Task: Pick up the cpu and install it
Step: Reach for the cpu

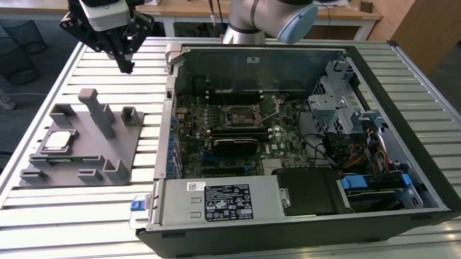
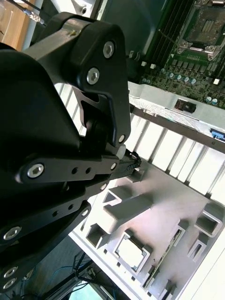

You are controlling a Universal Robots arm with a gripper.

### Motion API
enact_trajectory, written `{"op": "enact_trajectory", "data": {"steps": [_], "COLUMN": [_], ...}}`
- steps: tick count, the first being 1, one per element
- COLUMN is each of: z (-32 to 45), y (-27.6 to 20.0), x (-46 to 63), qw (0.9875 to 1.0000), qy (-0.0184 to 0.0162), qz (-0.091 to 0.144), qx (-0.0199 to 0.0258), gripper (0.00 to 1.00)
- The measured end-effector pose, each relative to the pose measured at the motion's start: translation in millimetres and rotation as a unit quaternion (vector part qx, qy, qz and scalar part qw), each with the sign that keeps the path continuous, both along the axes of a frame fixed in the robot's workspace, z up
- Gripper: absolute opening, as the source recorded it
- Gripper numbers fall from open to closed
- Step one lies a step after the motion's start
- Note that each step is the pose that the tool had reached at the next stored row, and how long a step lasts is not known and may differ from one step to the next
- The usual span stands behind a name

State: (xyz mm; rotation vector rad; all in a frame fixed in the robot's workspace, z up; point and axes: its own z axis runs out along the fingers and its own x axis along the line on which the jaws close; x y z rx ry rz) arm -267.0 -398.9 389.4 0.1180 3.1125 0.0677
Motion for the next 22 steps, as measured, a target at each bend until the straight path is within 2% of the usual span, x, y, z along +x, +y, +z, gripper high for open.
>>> {"op": "enact_trajectory", "data": {"steps": [22], "z": [-1.3], "y": [0.8], "x": [-30.4], "qw": [1.0], "qy": [0.0], "qz": [0.0], "qx": [-0.0002], "gripper": [0.11]}}
